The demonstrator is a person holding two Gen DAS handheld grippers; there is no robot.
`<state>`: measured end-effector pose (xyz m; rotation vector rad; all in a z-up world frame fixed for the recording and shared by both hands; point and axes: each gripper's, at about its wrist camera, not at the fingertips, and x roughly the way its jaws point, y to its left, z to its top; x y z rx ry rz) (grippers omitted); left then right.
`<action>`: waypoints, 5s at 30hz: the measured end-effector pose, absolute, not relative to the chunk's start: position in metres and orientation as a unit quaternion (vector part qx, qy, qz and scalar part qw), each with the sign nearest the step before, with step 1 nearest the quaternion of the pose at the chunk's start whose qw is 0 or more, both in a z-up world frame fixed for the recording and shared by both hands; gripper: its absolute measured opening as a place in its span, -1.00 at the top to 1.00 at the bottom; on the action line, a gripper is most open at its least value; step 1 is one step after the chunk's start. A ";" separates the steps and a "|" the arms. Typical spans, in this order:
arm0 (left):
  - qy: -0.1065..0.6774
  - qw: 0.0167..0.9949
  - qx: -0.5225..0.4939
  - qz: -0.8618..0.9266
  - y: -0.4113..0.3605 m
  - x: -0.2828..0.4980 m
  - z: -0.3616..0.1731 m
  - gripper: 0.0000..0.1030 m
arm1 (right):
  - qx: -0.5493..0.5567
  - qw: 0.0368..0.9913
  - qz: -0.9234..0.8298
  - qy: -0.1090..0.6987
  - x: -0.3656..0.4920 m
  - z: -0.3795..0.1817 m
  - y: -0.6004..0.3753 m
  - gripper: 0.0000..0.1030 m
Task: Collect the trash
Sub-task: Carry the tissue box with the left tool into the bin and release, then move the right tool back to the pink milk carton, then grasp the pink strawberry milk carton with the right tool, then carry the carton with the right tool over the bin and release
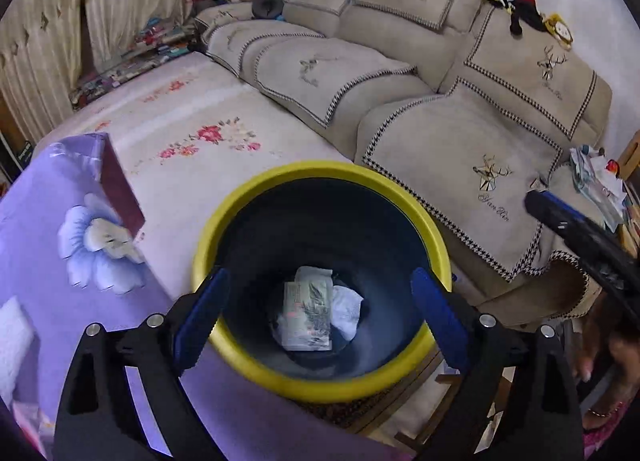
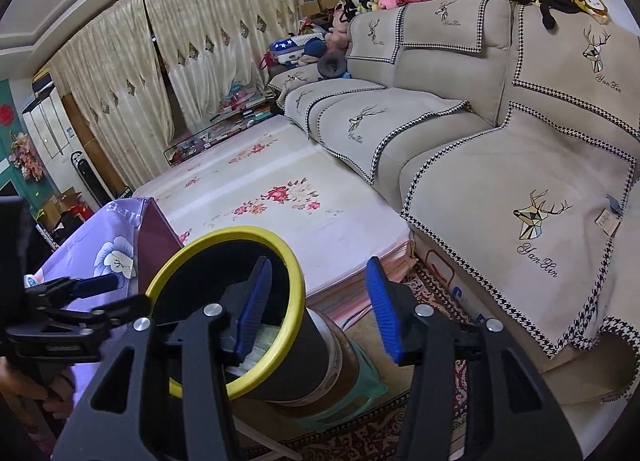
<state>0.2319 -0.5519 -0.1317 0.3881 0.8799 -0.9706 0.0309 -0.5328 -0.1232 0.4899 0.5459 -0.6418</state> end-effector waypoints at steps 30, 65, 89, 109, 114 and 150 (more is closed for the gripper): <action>0.297 0.939 0.033 -0.169 -0.067 0.153 -0.052 -0.88 | 0.097 0.930 0.036 0.354 0.191 -0.107 -0.218 0.05; 0.326 0.927 0.005 -0.185 -0.067 0.160 -0.078 -0.90 | 0.099 0.918 -0.047 0.382 0.203 -0.132 -0.229 -0.01; 0.335 0.921 0.007 -0.198 -0.077 0.165 -0.087 -0.90 | 0.090 0.919 -0.018 0.383 0.224 -0.130 -0.206 0.03; 0.339 0.918 0.015 -0.205 -0.088 0.163 -0.088 -0.90 | 0.127 0.941 -0.011 0.312 0.161 -0.071 -0.252 0.05; 0.343 0.916 0.018 -0.207 -0.091 0.165 -0.090 -0.90 | 0.147 0.939 -0.062 0.304 0.154 -0.075 -0.288 0.05; 0.366 0.903 0.044 -0.219 -0.121 0.179 -0.106 -0.90 | 0.201 0.874 -0.271 0.351 0.167 -0.152 -0.433 0.00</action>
